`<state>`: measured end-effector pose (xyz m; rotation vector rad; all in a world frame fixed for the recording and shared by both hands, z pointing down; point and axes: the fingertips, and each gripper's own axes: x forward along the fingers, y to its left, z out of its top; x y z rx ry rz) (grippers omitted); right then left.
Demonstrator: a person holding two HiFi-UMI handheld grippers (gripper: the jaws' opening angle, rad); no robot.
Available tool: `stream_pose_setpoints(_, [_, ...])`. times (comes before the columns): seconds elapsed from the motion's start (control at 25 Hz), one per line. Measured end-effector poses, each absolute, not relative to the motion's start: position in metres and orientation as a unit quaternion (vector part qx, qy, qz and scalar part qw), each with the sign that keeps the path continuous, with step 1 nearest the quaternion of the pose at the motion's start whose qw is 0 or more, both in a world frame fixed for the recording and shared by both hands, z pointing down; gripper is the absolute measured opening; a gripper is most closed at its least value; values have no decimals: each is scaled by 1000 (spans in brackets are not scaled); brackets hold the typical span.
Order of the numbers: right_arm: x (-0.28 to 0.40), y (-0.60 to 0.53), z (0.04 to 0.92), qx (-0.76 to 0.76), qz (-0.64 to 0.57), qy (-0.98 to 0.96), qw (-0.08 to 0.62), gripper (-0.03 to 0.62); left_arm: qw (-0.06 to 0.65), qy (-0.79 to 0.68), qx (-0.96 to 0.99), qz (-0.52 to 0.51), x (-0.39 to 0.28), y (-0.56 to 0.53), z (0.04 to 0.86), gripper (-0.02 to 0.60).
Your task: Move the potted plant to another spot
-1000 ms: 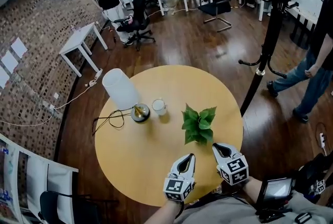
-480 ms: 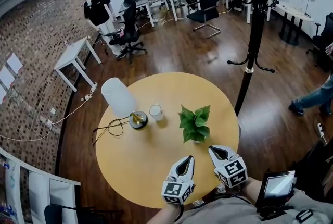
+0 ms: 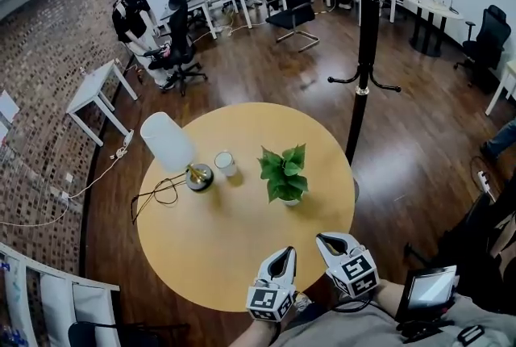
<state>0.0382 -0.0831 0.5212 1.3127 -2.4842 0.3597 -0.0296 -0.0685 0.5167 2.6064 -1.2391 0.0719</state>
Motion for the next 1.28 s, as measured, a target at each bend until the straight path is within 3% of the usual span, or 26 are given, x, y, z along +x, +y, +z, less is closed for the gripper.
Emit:
stream_pose_setpoints(0.76, [92,-1,511,409,114,-895,135,6,114,-501,858,10,17,29,501,0])
stream_pose_setpoints(1.28, [82,20,502,419,97,-893,129,5,90,-489,868,5,8,52,485,0])
